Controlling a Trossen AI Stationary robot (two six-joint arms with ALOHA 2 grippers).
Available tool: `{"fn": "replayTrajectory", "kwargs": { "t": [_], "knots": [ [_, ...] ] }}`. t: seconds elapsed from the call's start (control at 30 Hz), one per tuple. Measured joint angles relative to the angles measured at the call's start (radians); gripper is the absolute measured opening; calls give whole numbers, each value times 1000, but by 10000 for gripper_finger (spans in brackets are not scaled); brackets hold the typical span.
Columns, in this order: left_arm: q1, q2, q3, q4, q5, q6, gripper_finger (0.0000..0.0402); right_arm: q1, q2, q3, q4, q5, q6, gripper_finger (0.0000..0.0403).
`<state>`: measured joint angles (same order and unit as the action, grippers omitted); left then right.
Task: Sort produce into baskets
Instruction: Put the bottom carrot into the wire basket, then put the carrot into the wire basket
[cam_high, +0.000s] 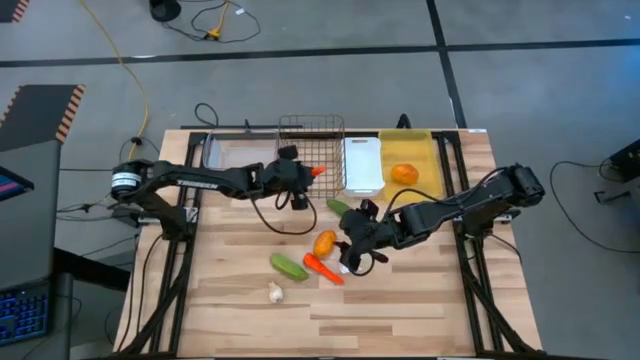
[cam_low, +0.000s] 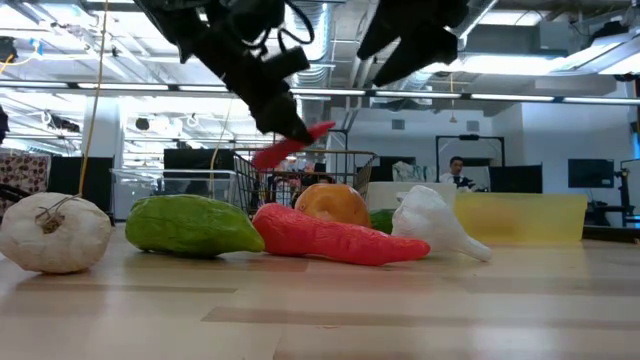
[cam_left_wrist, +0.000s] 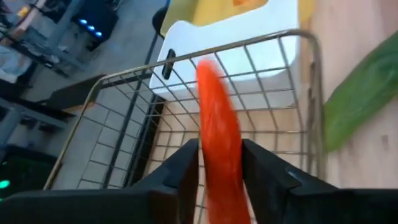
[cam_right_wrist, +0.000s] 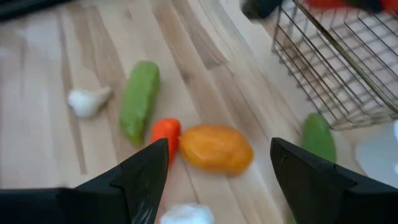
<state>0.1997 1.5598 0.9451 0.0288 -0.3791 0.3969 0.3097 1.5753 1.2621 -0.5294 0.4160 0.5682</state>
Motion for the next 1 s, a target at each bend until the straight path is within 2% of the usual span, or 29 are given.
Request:
{"fn": "replayTrajectory", "kwargs": {
  "t": [0.23, 0.37, 0.5, 0.83, 1.0],
  "knots": [
    [0, 46, 13, 31, -49, 18, 185, 5, 0, 0, 13, 0, 0, 308],
    [0, 41, 53, 19, -56, 10, 212, 2, 0, 0, 14, -32, 1, 308],
    [0, 36, 128, -28, -59, -20, 219, 1, 0, 0, 28, -47, 5, 308],
    [0, 36, 309, -270, -45, -26, 220, 65, 1, 0, 76, -59, 27, 308],
    [0, 19, 339, -314, -45, -26, 220, 100, 74, 0, 134, -58, 27, 308]
  ]
}}
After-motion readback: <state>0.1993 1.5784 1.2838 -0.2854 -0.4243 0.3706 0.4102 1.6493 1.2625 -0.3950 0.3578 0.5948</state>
